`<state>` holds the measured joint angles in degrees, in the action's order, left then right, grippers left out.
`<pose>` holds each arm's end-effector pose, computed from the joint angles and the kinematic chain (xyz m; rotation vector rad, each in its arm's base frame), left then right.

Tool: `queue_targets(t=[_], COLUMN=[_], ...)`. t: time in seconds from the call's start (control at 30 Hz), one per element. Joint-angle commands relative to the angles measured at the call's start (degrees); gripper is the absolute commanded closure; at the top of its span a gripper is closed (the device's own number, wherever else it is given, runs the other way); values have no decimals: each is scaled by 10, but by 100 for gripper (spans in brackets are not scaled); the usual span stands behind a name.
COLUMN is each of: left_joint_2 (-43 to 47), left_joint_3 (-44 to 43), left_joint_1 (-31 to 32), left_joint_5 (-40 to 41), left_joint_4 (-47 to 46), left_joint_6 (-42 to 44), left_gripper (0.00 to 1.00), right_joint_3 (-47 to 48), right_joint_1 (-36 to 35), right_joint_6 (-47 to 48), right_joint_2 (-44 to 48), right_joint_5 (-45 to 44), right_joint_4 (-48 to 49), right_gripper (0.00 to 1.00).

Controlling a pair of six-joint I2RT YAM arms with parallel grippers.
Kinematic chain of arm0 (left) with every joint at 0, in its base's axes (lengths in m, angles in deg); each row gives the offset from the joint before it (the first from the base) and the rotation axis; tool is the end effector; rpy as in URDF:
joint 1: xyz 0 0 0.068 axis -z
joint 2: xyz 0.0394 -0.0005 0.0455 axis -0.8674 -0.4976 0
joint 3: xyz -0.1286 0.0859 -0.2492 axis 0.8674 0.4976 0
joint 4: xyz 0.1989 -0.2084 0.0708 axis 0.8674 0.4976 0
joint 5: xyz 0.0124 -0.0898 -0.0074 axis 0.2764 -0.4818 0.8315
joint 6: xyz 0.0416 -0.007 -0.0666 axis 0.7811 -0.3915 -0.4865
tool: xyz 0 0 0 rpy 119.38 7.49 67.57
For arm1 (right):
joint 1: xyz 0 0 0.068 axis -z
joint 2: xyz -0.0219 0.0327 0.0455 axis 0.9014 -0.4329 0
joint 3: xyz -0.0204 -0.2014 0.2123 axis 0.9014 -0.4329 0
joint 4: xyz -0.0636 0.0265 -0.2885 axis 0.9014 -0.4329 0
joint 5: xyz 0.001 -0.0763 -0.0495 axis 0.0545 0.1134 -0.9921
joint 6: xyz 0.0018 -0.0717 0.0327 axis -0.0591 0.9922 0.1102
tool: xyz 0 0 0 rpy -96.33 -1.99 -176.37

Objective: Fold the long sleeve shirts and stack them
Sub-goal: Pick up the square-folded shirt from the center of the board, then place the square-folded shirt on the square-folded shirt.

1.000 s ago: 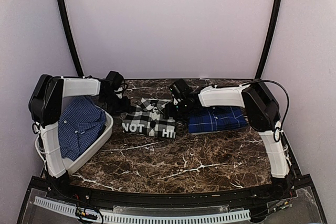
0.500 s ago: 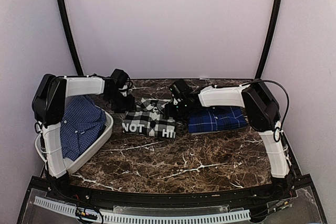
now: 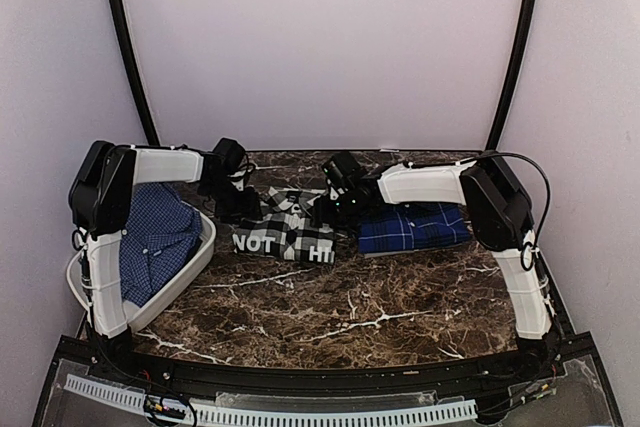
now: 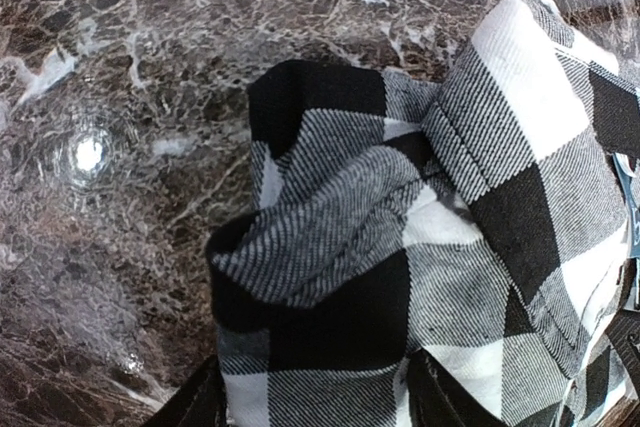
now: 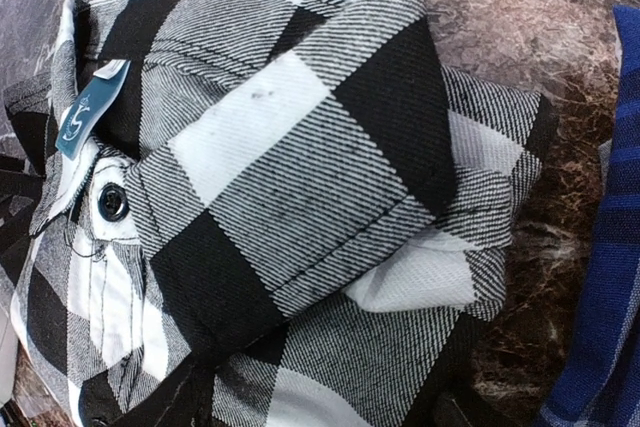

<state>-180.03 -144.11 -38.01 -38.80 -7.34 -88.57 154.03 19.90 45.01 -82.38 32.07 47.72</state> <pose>0.4514 -0.1964 0.1313 -0.0100 2.7269 -0.4858 0.3988 0.3964 0.1224 -0.1382 2.6274 0.6365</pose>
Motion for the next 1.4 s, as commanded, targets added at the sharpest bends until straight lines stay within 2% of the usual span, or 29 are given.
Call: queue_targets(t=[0.0, 0.1, 0.2, 0.23, 0.37, 0.4, 0.43, 0.5, 1.03, 1.2, 1.37], left_joint_2=[-15, -15, -14, -14, -5, 1, 3, 14, 134, 136, 116], left_joint_3=[3, 15, 17, 16, 9, 8, 7, 6, -2, -40, -97], left_joint_1=[11, 14, 18, 19, 28, 30, 32, 34, 49, 77, 119], left_joint_5=[-12, -12, -18, -21, -35, -37, -39, -44, -63, -78, -86], left_joint_4=[33, 27, 21, 19, 11, 10, 8, 5, 13, 4, -21], left_joint_6=[5, -2, -10, -14, -25, -27, -30, -35, -73, -109, -153], left_gripper=[43, 49, 63, 66, 85, 91, 94, 100, 100, 100, 100], right_joint_3=[-6, -7, -4, -1, 14, 17, 22, 32, 158, 155, 108], right_joint_1=[2, 1, 1, 1, 1, 1, 1, 0, -3, 5, 25], right_joint_6=[5, 5, 7, 8, 14, 16, 19, 22, 88, 116, 146], right_joint_2=[-19, -20, -19, -19, -16, -14, -14, -11, 43, 78, 142], right_joint_5=[8, 12, 11, 11, 11, 11, 11, 11, -15, -44, -69], right_joint_4=[9, 13, 12, 10, 0, -2, -6, -13, -113, -148, -163], right_gripper=[38, 44, 53, 58, 92, 98, 100, 100, 100, 100, 100])
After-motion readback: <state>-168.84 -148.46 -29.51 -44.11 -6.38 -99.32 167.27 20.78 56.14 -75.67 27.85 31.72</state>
